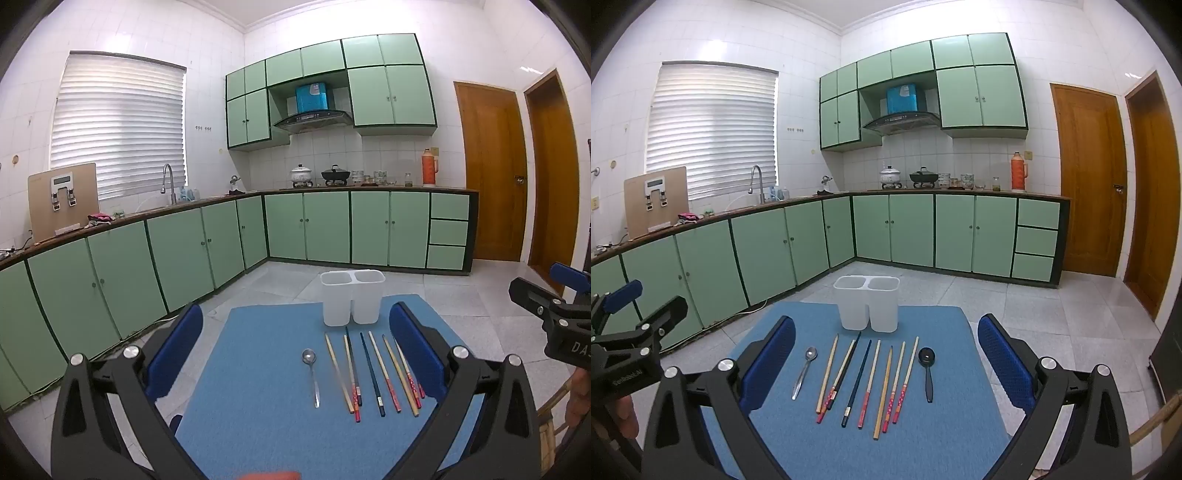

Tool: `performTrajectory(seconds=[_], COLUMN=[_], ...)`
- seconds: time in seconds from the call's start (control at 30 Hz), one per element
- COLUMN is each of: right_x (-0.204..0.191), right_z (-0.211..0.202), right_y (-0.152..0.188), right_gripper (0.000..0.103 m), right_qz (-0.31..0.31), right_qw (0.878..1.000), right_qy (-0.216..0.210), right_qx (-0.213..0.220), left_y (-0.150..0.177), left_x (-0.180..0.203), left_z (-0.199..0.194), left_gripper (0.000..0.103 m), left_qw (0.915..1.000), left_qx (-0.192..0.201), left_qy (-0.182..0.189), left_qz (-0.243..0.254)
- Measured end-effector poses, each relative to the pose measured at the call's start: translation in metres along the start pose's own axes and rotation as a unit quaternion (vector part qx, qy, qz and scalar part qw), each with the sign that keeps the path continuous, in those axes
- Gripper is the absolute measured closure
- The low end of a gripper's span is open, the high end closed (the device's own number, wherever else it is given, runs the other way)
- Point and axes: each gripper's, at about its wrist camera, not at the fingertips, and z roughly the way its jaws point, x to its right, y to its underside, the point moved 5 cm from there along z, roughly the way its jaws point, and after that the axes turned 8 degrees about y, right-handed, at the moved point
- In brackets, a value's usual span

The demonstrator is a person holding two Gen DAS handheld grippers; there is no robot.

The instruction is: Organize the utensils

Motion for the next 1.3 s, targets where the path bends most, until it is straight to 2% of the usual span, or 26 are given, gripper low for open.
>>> performTrajectory(seconds=[0.27,0.4,0.5,1.3], right_x=[0.000,0.000,0.000,0.000], right_z=[0.000,0.000,0.000,0.000], right_y=[-0.001,-0.001,-0.001,-0.001], right_gripper=[0.006,0.006,0.006,0.006], right_qz=[0.001,0.000,0.000,0.001], right_qw=[1.000,1.000,1.000,1.000], right_qy=[0.000,0.000,0.000,0.000], right_qx=[0.003,0.004,0.004,0.004], left_y=[0.001,0.001,0.000,0.002], left_x=[0.002,-0.010,0.000,-0.003], left_z=[0.003,-0.003,0.000,0.001], left_gripper=[0.005,0.005,0.005,0.005], left_qw=[1.0000,1.0000,1.0000,1.0000], left_qx=[0.000,0.002,0.002,0.004], left_qy=[0.000,0.000,-0.003,-0.004], left_qz=[0.003,0.001,0.001,0.003])
